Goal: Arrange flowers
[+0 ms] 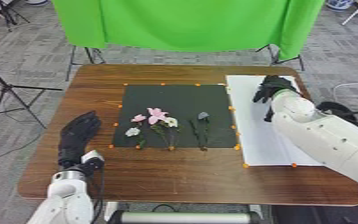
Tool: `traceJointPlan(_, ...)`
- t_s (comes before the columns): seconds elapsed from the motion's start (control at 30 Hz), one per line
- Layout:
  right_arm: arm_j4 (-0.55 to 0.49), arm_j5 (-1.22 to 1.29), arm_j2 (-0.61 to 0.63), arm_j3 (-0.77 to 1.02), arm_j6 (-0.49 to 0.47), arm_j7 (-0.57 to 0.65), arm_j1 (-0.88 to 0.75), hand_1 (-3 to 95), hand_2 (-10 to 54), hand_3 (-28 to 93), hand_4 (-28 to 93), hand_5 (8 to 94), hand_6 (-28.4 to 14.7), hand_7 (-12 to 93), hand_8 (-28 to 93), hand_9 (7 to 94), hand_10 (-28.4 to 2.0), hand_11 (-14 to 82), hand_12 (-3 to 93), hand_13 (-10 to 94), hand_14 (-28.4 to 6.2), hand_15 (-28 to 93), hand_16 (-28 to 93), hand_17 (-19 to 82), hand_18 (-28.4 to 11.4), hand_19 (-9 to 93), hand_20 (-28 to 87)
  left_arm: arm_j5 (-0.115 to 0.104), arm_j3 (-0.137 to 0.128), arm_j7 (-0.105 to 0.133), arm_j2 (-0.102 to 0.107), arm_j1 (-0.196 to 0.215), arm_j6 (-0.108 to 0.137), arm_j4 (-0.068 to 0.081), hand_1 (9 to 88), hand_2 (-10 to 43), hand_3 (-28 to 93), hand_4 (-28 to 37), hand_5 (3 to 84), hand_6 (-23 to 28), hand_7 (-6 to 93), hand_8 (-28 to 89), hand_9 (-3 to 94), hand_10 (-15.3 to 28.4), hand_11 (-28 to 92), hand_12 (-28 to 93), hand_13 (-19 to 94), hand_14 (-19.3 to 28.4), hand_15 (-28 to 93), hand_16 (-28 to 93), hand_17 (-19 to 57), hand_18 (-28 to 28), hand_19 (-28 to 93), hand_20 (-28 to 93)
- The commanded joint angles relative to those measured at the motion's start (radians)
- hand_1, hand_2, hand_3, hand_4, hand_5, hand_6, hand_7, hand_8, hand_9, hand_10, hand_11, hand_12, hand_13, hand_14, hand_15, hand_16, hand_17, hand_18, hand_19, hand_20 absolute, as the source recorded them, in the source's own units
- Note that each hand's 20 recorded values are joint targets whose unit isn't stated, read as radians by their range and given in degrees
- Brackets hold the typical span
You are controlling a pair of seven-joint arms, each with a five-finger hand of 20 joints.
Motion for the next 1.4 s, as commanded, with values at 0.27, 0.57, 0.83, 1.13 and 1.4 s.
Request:
traceJointPlan(0.27,-0.137,-0.065,0.041,0.170,0.274,0.002,-0.184,57.3,-4.6,61,-21,77.0,0.9,19,3,84.5,-11.3,14.1,22.4,90,-4.2,60,27,61,-15.4,93,44,-0.002,0.036,-0.001,-0.018,0.016,0.010,-0.004,41.7,10.7,70,-17.0,52.2,1.5,22.1,-1,46.7,11.9,26,11,40,14.5,25,-3,14.6,12.3,16,23)
traceJointPlan(0.57,-0.449,-0.121,-0.001,0.510,0.375,0.026,-0.517,56.2,-9.0,63,-18,79.9,0.8,20,4,86.7,-11.6,13.5,26.2,90,-3.9,60,28,61,-15.3,93,45,-0.005,0.021,-0.003,-0.016,0.036,0.017,-0.015,41.7,10.8,70,-17.2,52.1,1.6,22.1,-2,46.7,12.0,26,11,40,14.5,25,-3,14.6,12.3,16,23)
traceJointPlan(0.83,-0.626,-0.282,-0.021,0.576,0.283,0.030,-0.682,56.5,-9.5,63,-17,80.7,0.7,21,4,87.4,-11.6,12.7,27.8,89,-3.8,60,28,61,-15.4,93,45,0.006,0.016,-0.003,-0.009,0.034,0.023,-0.021,41.5,10.8,70,-17.1,52.1,1.6,22.0,-2,46.6,12.0,26,11,40,14.5,25,-3,14.4,12.3,16,23)
traceJointPlan(1.13,-0.675,-0.312,-0.065,0.580,0.157,0.043,-0.736,56.8,-9.5,62,-17,80.8,0.7,21,4,87.7,-11.9,12.4,28.3,89,-3.7,61,28,61,-15.2,93,45,0.030,-0.008,0.086,-0.005,0.035,0.030,-0.036,39.4,8.9,71,-17.6,52.1,1.3,21.7,-5,46.6,12.0,25,11,40,14.5,24,-3,15.1,11.7,13,22)
traceJointPlan(1.4,-0.674,-0.328,-0.091,0.552,0.129,0.038,-0.759,56.9,-9.5,62,-17,80.9,0.8,21,4,87.6,-11.9,12.3,28.3,89,-3.8,61,28,61,-15.2,93,46,0.040,-0.042,0.169,-0.006,0.027,0.062,-0.051,46.9,8.0,69,-17.2,50.6,1.7,22.2,-2,46.6,12.1,26,10,41,11.9,21,-4,22.5,9.1,8,27)
